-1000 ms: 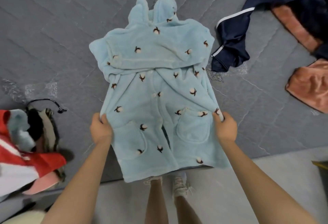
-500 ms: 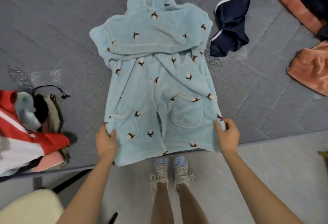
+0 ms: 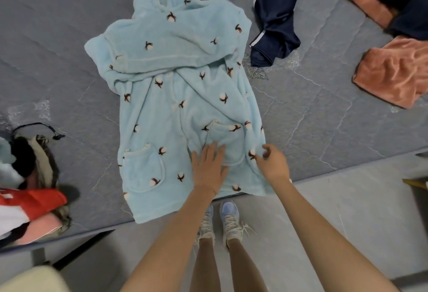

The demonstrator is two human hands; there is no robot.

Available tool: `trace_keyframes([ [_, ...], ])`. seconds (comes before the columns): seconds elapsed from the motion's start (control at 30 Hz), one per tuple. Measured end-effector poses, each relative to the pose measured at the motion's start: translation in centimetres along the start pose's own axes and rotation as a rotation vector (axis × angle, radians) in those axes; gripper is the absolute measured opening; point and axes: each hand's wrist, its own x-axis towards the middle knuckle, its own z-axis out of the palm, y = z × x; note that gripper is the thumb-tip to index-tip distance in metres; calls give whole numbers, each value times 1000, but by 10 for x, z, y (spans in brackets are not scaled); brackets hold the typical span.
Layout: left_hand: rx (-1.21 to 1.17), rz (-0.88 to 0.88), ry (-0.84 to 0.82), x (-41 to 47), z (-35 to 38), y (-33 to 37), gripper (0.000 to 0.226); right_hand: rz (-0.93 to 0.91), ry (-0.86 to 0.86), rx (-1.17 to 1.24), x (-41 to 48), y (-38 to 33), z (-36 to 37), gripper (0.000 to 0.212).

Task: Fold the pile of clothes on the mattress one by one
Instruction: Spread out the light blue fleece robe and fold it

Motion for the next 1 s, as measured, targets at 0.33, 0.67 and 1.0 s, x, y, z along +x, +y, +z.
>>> trace_keyframes([
  [0.33, -25, -19, 85, 0, -9, -9, 31, -47, 175, 76, 18, 15, -20, 17],
  [0.67, -258, 67, 235, -16, 1, -12, 28, 117, 204, 406, 38, 39, -64, 17],
  [1.0, -318, -25, 182, -75, 17, -77, 50, 126, -37, 113, -15, 77, -33, 27],
])
